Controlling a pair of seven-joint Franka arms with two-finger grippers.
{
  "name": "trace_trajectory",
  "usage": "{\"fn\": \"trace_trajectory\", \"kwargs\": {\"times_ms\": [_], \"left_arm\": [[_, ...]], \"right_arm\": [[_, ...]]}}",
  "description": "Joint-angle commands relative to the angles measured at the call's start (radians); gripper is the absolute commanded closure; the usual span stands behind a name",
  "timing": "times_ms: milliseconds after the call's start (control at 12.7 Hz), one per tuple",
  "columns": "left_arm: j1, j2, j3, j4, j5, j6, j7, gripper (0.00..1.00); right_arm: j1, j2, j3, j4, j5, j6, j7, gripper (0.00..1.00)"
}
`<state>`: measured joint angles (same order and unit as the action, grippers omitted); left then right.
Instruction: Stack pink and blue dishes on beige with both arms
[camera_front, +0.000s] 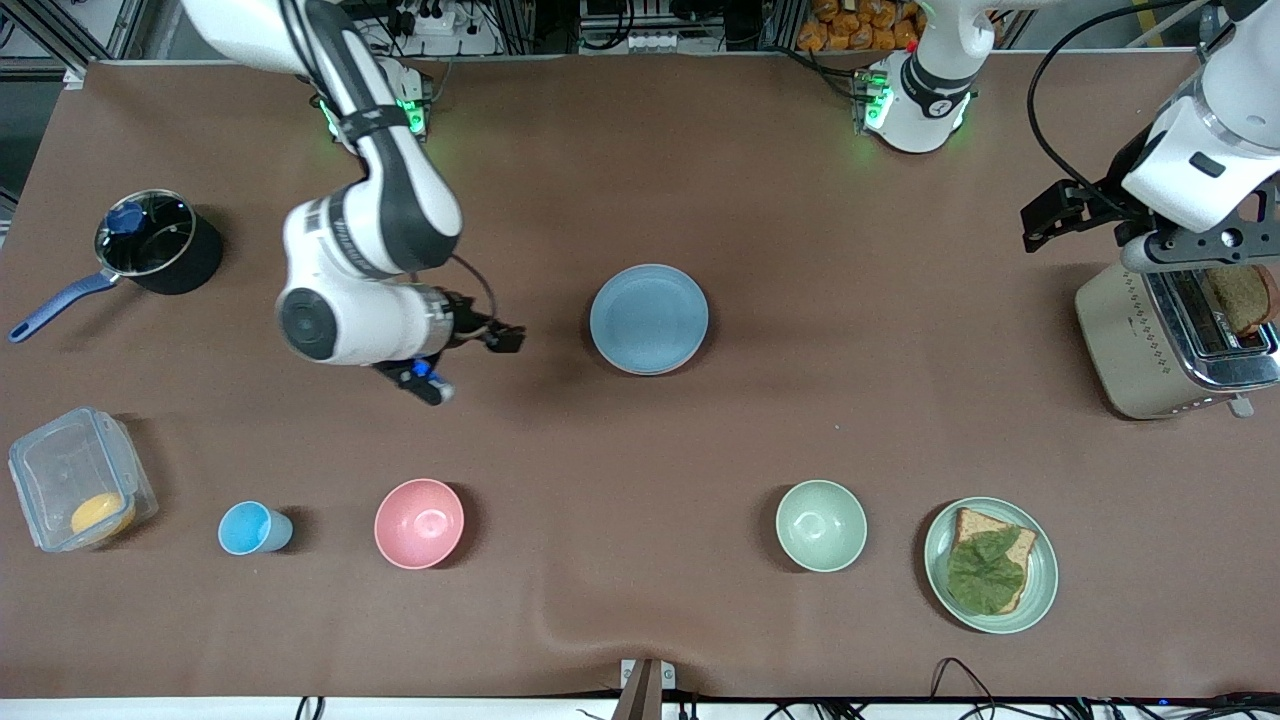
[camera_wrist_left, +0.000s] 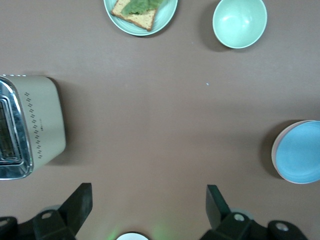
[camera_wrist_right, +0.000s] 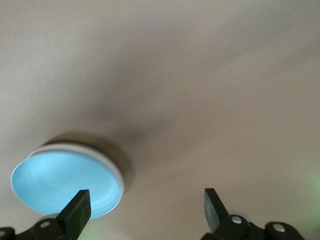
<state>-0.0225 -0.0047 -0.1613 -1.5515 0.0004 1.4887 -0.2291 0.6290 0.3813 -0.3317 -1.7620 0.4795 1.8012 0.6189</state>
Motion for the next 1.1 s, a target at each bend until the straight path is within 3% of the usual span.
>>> {"fn": "trace_trajectory", "kwargs": {"times_ms": [0, 394, 552, 788, 1024], "left_arm": [[0.003, -0.009, 0.008, 0.002, -0.025, -0.012, 0.022, 0.00], [0.004, -0.014, 0.009, 0.002, -0.014, -0.013, 0.014, 0.00], [0.004, -0.015, 0.011, 0.004, -0.013, -0.013, 0.007, 0.00], [0.006, -0.017, 0.014, 0.005, -0.011, -0.027, 0.008, 0.00], [0.018, -0.014, 0.011, 0.005, -0.019, -0.027, 0.019, 0.00]], "right_arm": [[0.008, -0.019, -0.111, 0.001, -0.099, -0.020, -0.158, 0.00], [0.011, -0.051, -0.375, 0.003, -0.173, -0.060, -0.540, 0.00], [0.011, -0.071, -0.444, 0.038, -0.173, -0.074, -0.649, 0.00], [0.008, -0.064, -0.486, 0.179, -0.180, -0.181, -0.676, 0.00], [0.014, -0.070, -0.486, 0.277, -0.199, -0.227, -0.647, 0.00]]}}
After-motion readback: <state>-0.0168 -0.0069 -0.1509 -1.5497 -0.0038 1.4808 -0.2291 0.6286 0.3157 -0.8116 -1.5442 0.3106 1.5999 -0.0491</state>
